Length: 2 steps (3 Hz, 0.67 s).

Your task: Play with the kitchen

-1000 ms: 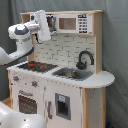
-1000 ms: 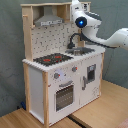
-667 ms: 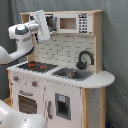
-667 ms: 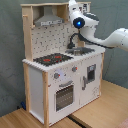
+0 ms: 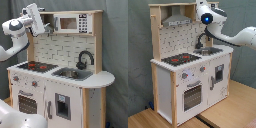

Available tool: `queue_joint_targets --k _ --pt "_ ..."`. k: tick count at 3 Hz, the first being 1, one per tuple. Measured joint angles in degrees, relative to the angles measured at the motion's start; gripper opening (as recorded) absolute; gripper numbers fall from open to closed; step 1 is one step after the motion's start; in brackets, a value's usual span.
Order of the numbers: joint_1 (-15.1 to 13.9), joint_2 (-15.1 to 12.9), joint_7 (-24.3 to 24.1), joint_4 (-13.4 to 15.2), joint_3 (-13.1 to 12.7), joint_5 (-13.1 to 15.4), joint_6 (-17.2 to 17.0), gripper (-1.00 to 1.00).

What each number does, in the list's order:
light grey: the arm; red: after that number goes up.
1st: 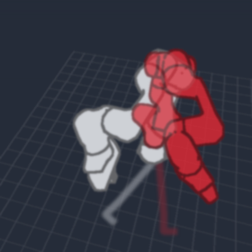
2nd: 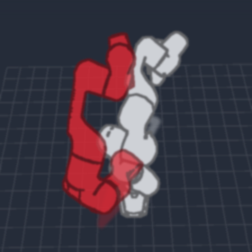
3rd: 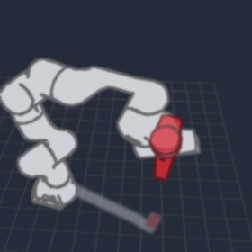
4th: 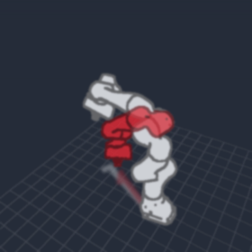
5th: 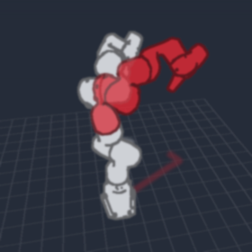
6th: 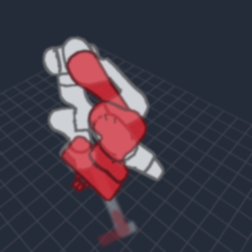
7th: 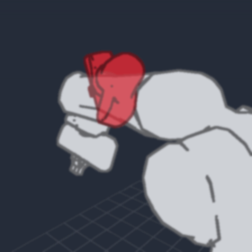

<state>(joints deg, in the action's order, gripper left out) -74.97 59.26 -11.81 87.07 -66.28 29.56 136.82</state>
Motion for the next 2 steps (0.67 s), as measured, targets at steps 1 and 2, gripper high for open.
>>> queue_joint_targets --k 1,2 --pt "2.18 0.03 -0.19 4.01 1.5 0.0 -3.18 1.0" --pt "-1.6 0.07 -0.09 6.01 -1.94 0.01 -1.23 1.0"
